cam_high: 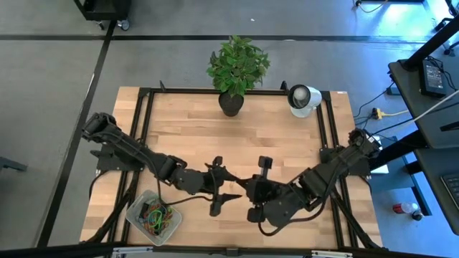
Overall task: Pick and place rubber bands into bin
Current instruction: Put the yellow rubber band into the gray bin
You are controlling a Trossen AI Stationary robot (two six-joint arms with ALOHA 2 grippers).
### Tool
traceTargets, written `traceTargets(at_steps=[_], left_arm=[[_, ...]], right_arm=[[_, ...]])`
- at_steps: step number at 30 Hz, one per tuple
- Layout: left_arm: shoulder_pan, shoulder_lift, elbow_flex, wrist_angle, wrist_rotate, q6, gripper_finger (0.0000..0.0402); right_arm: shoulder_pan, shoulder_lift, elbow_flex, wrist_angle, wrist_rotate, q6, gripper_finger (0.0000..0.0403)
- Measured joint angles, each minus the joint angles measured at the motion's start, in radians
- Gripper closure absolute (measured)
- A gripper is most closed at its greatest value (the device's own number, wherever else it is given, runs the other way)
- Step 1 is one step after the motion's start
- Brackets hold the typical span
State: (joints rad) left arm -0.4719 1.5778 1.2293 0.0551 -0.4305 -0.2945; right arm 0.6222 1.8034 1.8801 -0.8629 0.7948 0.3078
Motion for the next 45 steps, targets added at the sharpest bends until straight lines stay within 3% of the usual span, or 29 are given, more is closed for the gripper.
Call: traceTargets(at_steps=[4, 7, 10, 12, 18, 22, 27, 34, 39, 45], left_arm=[[0.012, 0.014, 0.000, -0.003, 0.021, -0.041, 0.0194], [0.012, 0.015, 0.000, -0.012, 0.047, -0.057, 0.0264], [0.011, 0.015, 0.000, -0.021, 0.089, -0.046, 0.0362], [0.011, 0.013, 0.000, -0.034, 0.093, -0.036, 0.0388], [0.008, -0.034, 0.000, -0.130, 0.078, -0.044, 0.0398], [0.001, -0.101, 0.000, -0.281, 0.041, -0.074, 0.0399], [-0.054, -0.196, 0.000, -0.487, 0.021, -0.161, 0.0399], [-0.246, -0.314, 0.000, -0.800, 0.048, -0.579, 0.0399], [-0.418, -0.332, -0.002, -0.988, 0.197, -0.949, 0.0399], [-0.560, -0.302, -0.095, -1.006, 0.220, -1.254, 0.0399]], right_arm=[[-0.010, 0.004, 0.000, 0.003, -0.002, -0.002, 0.0403], [-0.010, 0.004, 0.000, 0.003, -0.002, -0.003, 0.0403], [-0.010, 0.004, 0.000, -0.001, -0.002, 0.002, 0.0402], [-0.010, 0.004, 0.000, -0.001, -0.002, 0.008, 0.0398], [-0.010, 0.004, 0.000, -0.078, -0.002, 0.165, 0.0352], [-0.010, 0.004, -0.001, -0.155, -0.002, 0.298, 0.0308], [-0.003, 0.004, -0.053, -0.169, 0.000, 0.345, 0.0268], [0.008, 0.004, -0.262, -0.070, -0.033, 0.482, 0.0278], [0.010, 0.004, -0.425, 0.133, -0.096, 0.525, 0.0291], [0.002, 0.004, -0.532, 0.378, -0.164, 0.501, 0.0295]])
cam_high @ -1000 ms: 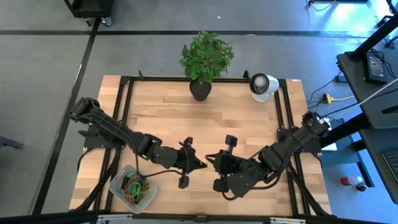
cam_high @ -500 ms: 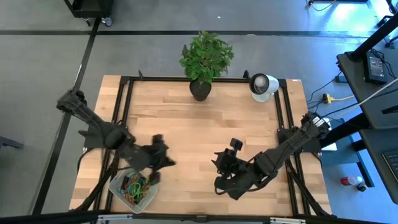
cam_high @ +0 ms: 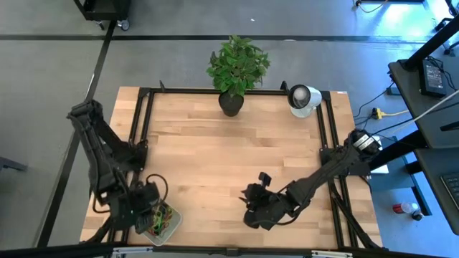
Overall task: Pick and place rubber bands into bin
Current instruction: Put the yellow rubber band into the gray bin, then return to Home Position
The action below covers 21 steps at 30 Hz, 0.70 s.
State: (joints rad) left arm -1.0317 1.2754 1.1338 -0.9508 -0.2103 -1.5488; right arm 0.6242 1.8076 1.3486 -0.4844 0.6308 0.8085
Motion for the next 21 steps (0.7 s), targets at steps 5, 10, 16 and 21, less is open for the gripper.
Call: traceTargets(at_steps=[5, 10, 16, 21], left_arm=[[-0.058, 0.044, -0.121, 0.010, 0.015, -0.177, 0.0399], [-0.066, 0.070, -0.206, 0.073, 0.139, -0.297, 0.0384], [-0.066, 0.069, -0.227, 0.119, 0.158, -0.297, 0.0317], [-0.064, 0.045, -0.227, 0.069, 0.160, -0.279, 0.0261]], right_arm=[[-0.012, 0.000, -0.009, 0.051, 0.001, -0.029, 0.0295], [-0.019, 0.000, -0.009, 0.076, -0.001, -0.030, 0.0295], [-0.018, 0.000, -0.009, 0.102, -0.006, -0.026, 0.0295], [-0.018, 0.000, -0.009, 0.127, -0.007, -0.029, 0.0295]])
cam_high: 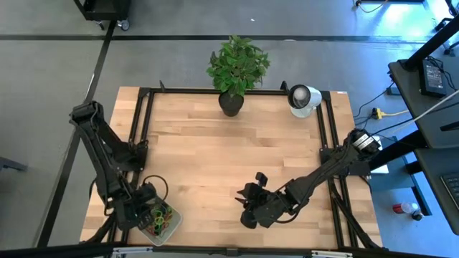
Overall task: Pick and place rubber bands into bin
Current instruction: Return to Home Position
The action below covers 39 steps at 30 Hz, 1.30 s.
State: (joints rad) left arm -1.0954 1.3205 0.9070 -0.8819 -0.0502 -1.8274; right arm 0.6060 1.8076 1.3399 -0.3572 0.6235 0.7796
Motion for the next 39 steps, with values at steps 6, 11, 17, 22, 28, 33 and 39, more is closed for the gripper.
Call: traceTargets(at_steps=[6, 11, 17, 22, 28, 33, 39], left_arm=[[0.041, -0.120, 0.000, -0.032, -0.135, 0.067, 0.0239], [0.103, -0.247, 0.001, -0.043, -0.452, 0.335, 0.0254], [0.337, -0.338, 0.001, -0.043, -0.453, 0.800, 0.0326], [0.540, -0.331, 0.001, -0.034, -0.448, 1.094, 0.0395], [0.712, -0.392, -0.058, 0.151, -0.434, 1.516, 0.0400], [0.839, -0.568, -0.284, 0.488, -0.278, 1.683, 0.0400], [0.963, -0.809, -0.513, 0.682, -0.118, 1.737, 0.0400]], right_arm=[[-0.007, 0.000, 0.000, -0.019, 0.003, -0.133, 0.0295], [-0.014, 0.000, 0.000, 0.013, 0.003, -0.142, 0.0295], [-0.041, 0.000, 0.000, 0.027, 0.003, -0.100, 0.0315], [-0.068, 0.000, 0.000, 0.074, 0.003, -0.074, 0.0367], [-0.089, 0.000, 0.000, 0.137, 0.004, -0.069, 0.0391], [-0.093, 0.000, 0.000, 0.160, 0.004, 0.000, 0.0390], [-0.093, 0.000, 0.000, 0.214, 0.004, 0.003, 0.0396]])
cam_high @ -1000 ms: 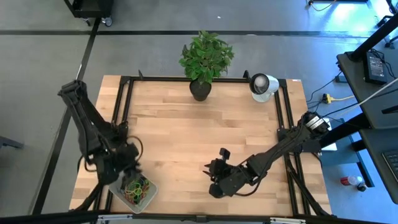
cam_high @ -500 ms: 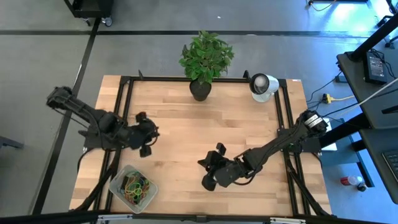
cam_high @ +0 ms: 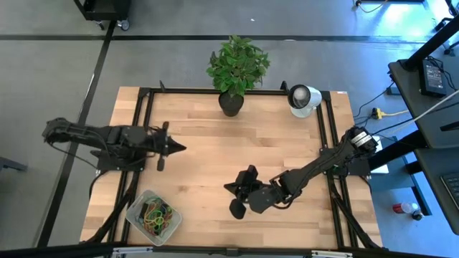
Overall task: Pick and place rubber bands into bin
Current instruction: Return to Home Position
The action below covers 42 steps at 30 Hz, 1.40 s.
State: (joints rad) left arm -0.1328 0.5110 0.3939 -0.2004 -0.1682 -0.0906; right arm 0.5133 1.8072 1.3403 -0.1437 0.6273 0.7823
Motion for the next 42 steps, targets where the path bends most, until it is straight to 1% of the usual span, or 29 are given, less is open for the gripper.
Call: traceTargets(at_steps=[2, 6, 12, 14, 16, 18, 20, 23, 25, 27, 30, 32, 35, 37, 39, 42], left_arm=[[0.031, -0.079, -0.040, -0.007, 0.016, -0.002, 0.0400], [0.072, -0.250, -0.098, -0.067, 0.014, -0.034, 0.0400], [0.088, -0.505, -0.160, -0.120, 0.014, 0.000, 0.0400], [0.089, -0.511, -0.175, -0.106, 0.012, 0.014, 0.0400], [0.090, -0.506, -0.179, -0.115, 0.040, 0.038, 0.0400], [0.089, -0.485, -0.199, -0.049, 0.056, 0.050, 0.0400], [0.089, -0.498, -0.240, -0.020, 0.067, 0.049, 0.0400], [0.089, -0.510, -0.306, 0.121, 0.076, 0.049, 0.0400], [0.089, -0.510, -0.356, 0.145, 0.092, 0.044, 0.0400], [0.090, -0.511, -0.386, 0.217, 0.115, 0.044, 0.0400], [0.091, -0.507, -0.386, 0.226, 0.129, 0.092, 0.0400], [0.091, -0.511, -0.386, 0.225, 0.125, 0.125, 0.0400], [0.091, -0.511, -0.386, 0.225, 0.119, 0.137, 0.0400], [0.091, -0.511, -0.386, 0.227, 0.140, 0.138, 0.0400], [0.091, -0.511, -0.386, 0.226, 0.157, 0.138, 0.0400], [0.091, -0.509, -0.386, 0.212, 0.161, 0.121, 0.0399]], right_arm=[[0.000, 0.000, 0.000, 0.014, 0.000, 0.002, 0.0393], [0.000, 0.000, 0.000, 0.015, 0.000, 0.001, 0.0396], [0.000, 0.000, 0.000, 0.015, 0.000, 0.000, 0.0398], [0.000, 0.000, 0.000, 0.016, 0.000, 0.002, 0.0395], [0.000, 0.000, 0.000, 0.021, -0.001, -0.002, 0.0393], [0.000, -0.001, 0.000, 0.020, 0.000, -0.003, 0.0394], [0.000, -0.001, 0.000, 0.017, -0.001, -0.018, 0.0397], [0.000, -0.001, 0.001, 0.017, -0.002, -0.032, 0.0400], [0.000, -0.001, 0.001, 0.016, -0.003, -0.036, 0.0400], [0.000, -0.002, 0.001, 0.012, -0.003, -0.071, 0.0400], [0.002, -0.005, 0.001, -0.006, -0.003, -0.138, 0.0401], [0.002, -0.021, 0.000, -0.053, -0.005, -0.161, 0.0401], [0.002, -0.064, -0.002, -0.180, -0.005, -0.168, 0.0401], [0.002, -0.106, -0.019, -0.247, -0.005, -0.189, 0.0402], [0.002, -0.166, -0.072, -0.270, -0.026, -0.218, 0.0402], [0.002, -0.279, -0.209, -0.232, -0.047, -0.243, 0.0402]])
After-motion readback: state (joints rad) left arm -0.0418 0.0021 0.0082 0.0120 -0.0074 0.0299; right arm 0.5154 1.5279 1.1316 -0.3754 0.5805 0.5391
